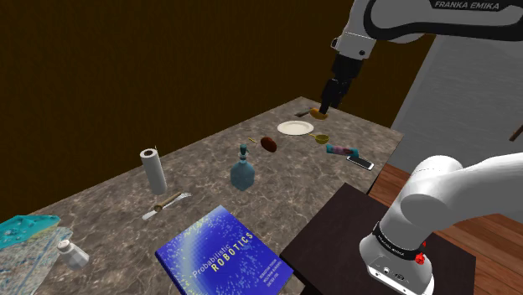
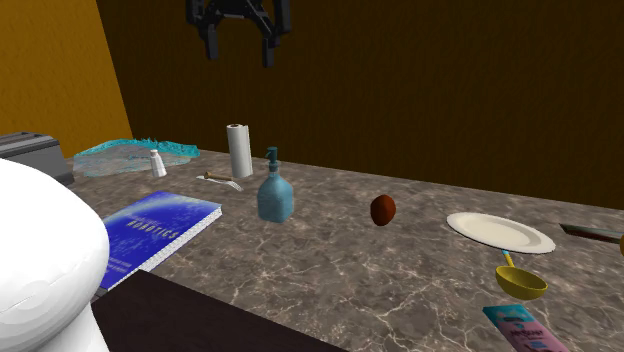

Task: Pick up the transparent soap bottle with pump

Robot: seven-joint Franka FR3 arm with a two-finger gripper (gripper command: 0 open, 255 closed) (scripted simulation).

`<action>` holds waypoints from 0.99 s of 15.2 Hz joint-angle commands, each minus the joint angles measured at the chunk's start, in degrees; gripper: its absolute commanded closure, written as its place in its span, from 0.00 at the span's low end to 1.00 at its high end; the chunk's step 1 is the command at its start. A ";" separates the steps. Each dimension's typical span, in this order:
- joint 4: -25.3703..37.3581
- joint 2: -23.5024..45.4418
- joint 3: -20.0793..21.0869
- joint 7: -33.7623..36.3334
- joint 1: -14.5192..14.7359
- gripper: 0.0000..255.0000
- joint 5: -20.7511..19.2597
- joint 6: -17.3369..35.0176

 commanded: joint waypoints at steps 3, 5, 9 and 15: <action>1.00 4.48 0.99 1.73 0.34 0.00 0.93 2.19; 2.30 9.08 1.90 3.39 0.65 0.00 1.79 4.22; 5.76 18.54 3.47 6.54 1.18 0.00 3.30 7.69; 12.99 33.09 5.17 10.95 1.92 0.00 5.01 11.25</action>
